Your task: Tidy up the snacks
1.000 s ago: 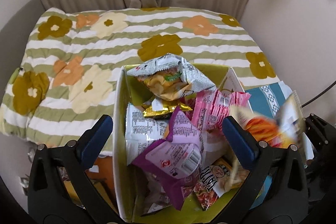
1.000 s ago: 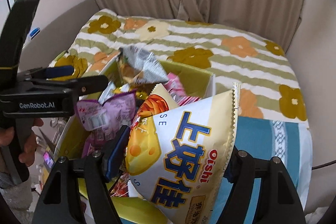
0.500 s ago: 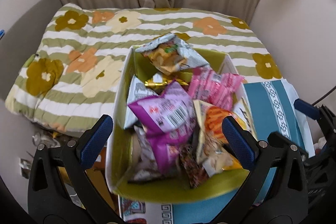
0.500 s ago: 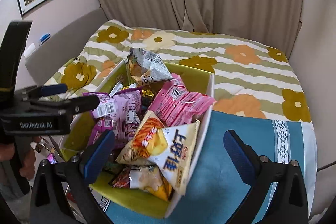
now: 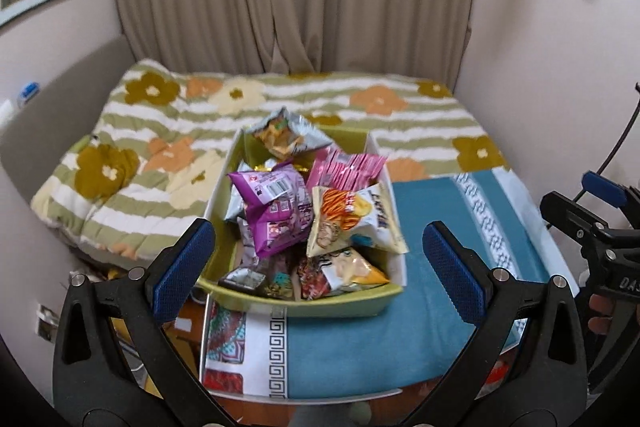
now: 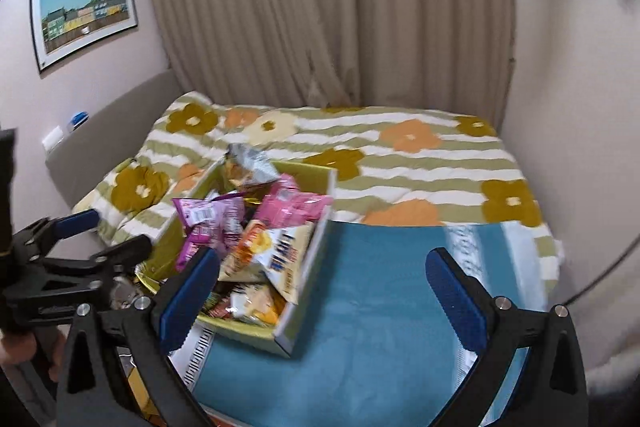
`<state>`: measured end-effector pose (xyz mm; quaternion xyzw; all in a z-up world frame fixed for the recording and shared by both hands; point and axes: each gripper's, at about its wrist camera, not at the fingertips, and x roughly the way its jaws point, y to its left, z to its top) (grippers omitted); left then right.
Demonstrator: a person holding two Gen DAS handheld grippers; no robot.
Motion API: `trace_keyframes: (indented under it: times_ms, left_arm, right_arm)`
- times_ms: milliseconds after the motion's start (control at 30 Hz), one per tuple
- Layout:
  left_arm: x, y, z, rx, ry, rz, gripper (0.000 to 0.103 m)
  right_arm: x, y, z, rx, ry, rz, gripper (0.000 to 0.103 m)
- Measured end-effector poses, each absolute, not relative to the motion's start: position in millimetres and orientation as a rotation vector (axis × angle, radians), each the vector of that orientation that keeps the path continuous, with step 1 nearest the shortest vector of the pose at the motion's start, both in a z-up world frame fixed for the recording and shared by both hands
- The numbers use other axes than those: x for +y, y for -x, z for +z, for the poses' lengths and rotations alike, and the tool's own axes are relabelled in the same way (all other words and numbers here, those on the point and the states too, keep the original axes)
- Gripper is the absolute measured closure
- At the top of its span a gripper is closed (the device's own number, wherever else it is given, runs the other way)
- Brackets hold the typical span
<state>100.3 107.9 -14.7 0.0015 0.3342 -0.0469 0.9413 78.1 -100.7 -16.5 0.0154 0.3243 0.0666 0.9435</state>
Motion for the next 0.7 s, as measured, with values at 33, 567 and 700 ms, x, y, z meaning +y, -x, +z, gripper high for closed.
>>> trace_keyframes:
  times_ms: [33, 567, 700]
  left_arm:
    - [105.7, -89.9, -10.6, 0.662, -0.002, -0.092, 0.000]
    - [80.1, -16.6, 14.6, 0.493, -0.040, -0.070, 0.000]
    - [79.4, -14.4, 13.4, 0.497, -0.038, -0.065, 0.000]
  right_arm:
    - [-106.1, -68.7, -13.7, 0.652, -0.028, 0.117, 0.000]
    - [-143.6, 8.5, 4.2, 0.539, -0.026, -0.039, 0.000]
    - [-142.8, 11.3, 4.2, 0.536, -0.024, -0.042, 0.000]
